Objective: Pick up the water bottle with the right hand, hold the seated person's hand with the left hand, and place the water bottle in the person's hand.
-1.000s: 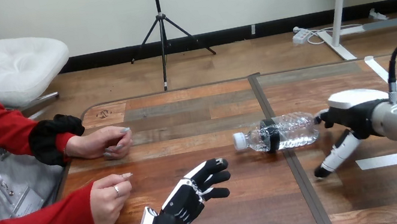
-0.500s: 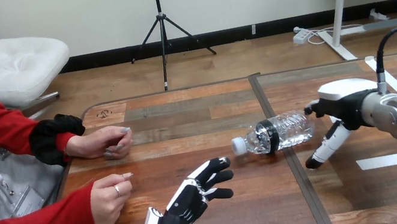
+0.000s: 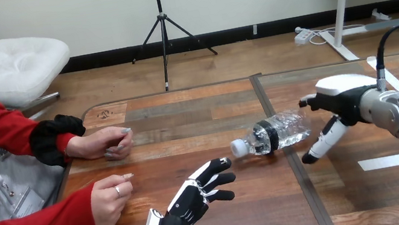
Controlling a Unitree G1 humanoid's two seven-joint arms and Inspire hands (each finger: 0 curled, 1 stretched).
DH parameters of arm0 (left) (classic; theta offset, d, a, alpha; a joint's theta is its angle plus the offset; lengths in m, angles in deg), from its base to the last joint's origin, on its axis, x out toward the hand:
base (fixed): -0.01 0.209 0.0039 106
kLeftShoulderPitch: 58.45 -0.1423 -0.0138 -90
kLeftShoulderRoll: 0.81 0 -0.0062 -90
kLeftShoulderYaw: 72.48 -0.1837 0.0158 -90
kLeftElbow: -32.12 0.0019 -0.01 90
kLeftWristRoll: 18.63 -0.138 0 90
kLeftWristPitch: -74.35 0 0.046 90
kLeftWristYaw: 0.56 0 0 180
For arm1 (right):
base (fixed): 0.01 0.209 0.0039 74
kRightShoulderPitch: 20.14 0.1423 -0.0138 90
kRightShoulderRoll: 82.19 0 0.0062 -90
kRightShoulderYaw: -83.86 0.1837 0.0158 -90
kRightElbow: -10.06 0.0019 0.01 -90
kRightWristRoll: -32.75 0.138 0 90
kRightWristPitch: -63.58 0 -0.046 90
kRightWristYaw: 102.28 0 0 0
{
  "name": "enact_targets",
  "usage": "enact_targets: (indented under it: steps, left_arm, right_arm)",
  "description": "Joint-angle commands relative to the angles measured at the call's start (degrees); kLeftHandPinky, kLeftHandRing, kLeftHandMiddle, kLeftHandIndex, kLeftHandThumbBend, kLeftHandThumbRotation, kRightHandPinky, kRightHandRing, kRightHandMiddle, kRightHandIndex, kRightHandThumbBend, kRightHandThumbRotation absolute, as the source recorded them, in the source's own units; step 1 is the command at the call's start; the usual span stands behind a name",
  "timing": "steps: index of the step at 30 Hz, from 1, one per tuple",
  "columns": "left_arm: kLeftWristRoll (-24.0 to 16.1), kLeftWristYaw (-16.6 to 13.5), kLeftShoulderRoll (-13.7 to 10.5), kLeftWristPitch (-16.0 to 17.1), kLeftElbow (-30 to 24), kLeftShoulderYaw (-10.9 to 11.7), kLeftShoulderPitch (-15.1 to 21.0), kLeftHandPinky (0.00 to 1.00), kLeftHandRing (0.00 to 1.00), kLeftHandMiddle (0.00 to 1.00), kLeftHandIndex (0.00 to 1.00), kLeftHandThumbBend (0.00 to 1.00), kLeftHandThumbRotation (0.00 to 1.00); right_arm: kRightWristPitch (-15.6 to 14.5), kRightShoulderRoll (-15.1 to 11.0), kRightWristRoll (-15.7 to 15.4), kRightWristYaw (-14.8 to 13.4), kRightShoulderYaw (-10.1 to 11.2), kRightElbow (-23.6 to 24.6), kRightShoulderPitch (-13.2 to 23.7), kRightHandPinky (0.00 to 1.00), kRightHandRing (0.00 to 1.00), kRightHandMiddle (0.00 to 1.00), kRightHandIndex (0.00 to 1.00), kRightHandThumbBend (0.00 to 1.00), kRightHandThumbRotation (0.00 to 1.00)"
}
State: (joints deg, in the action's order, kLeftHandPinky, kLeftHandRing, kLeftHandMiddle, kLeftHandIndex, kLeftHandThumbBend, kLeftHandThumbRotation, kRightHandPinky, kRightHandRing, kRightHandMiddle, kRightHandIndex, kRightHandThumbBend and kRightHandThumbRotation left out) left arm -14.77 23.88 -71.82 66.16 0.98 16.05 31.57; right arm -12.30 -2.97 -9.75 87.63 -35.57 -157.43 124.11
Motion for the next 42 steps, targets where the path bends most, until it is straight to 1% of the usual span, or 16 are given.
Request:
enact_targets:
  steps: [1, 5, 8, 11, 13, 17, 20, 23, 26, 29, 35, 42]
  left_arm:
    - [0.4, -0.9, 0.5, 0.6, -0.2, -0.9, 1.9, 0.69, 0.79, 0.85, 0.82, 1.0, 0.78]
    - [0.5, -1.0, 0.3, 1.0, 0.1, -1.2, 2.1, 0.69, 0.8, 0.85, 0.82, 0.99, 0.77]
    - [1.7, -0.5, 0.3, 1.3, 0.3, -1.8, 2.3, 0.7, 0.8, 0.85, 0.82, 0.98, 0.76]
    - [2.2, -0.3, 0.3, 0.7, 0.3, -1.9, 2.3, 0.7, 0.8, 0.84, 0.82, 0.97, 0.76]
    - [2.8, 0.0, 0.4, -0.2, 0.0, -2.3, 2.1, 0.71, 0.8, 0.84, 0.82, 0.98, 0.75]
    - [3.1, 0.3, 0.4, -0.9, -0.3, -2.6, 2.1, 0.71, 0.8, 0.84, 0.82, 0.99, 0.74]
    - [2.3, -0.4, 0.2, 0.1, 0.4, -2.3, 2.5, 0.71, 0.8, 0.84, 0.82, 1.0, 0.75]
    - [1.8, -0.8, 0.2, 1.0, 0.9, -2.0, 2.8, 0.71, 0.8, 0.84, 0.82, 0.99, 0.76]
    - [2.8, -0.2, 0.3, 0.9, 1.0, -2.5, 3.0, 0.71, 0.8, 0.84, 0.82, 0.99, 0.76]
    - [3.0, -0.2, 0.4, 0.8, 1.0, -2.6, 3.1, 0.71, 0.8, 0.84, 0.82, 0.98, 0.75]
    - [2.6, -0.4, 0.4, 0.5, 0.4, -2.7, 3.0, 0.71, 0.81, 0.84, 0.82, 0.98, 0.75]
    - [1.8, -0.6, 0.2, 1.0, 0.4, -2.7, 3.1, 0.71, 0.81, 0.85, 0.83, 0.98, 0.75]
  right_arm:
    - [0.2, -0.6, 2.2, -0.6, 2.1, 1.1, 6.5, 0.88, 0.93, 0.92, 0.95, 1.0, 0.43]
    - [0.5, -0.9, 2.7, -0.3, 2.3, 1.3, 7.1, 0.88, 0.93, 0.92, 0.95, 1.0, 0.43]
    - [0.7, -1.1, 3.0, -0.2, 2.4, 1.6, 7.5, 0.87, 0.93, 0.92, 0.95, 1.0, 0.43]
    - [1.3, -1.4, 3.3, -0.1, 2.4, 1.8, 7.9, 0.87, 0.93, 0.91, 0.95, 1.0, 0.44]
    - [1.8, -1.6, 3.5, 0.0, 2.5, 1.9, 8.1, 0.87, 0.92, 0.91, 0.95, 1.0, 0.45]
    - [2.0, -1.7, 3.9, 0.2, 2.8, 2.0, 8.6, 0.88, 0.92, 0.91, 0.95, 1.0, 0.45]
    - [2.3, -1.8, 4.1, 0.2, 3.0, 2.0, 8.9, 0.88, 0.92, 0.91, 0.94, 1.0, 0.45]
    - [2.5, -1.8, 4.0, 0.1, 2.8, 2.1, 9.3, 0.87, 0.91, 0.9, 0.94, 1.0, 0.45]
    - [2.5, -1.9, 3.9, 0.1, 2.5, 2.1, 9.7, 0.87, 0.91, 0.9, 0.94, 1.0, 0.44]
    - [2.6, -2.0, 3.9, 0.1, 2.4, 2.2, 10.0, 0.87, 0.92, 0.9, 0.93, 1.0, 0.42]
    - [3.3, -2.2, 3.9, 0.0, 2.4, 2.2, 10.6, 0.87, 0.93, 0.9, 0.93, 1.0, 0.41]
    - [4.3, -2.7, 3.6, 0.2, 2.1, 2.4, 11.3, 0.86, 0.91, 0.9, 0.93, 1.0, 0.43]
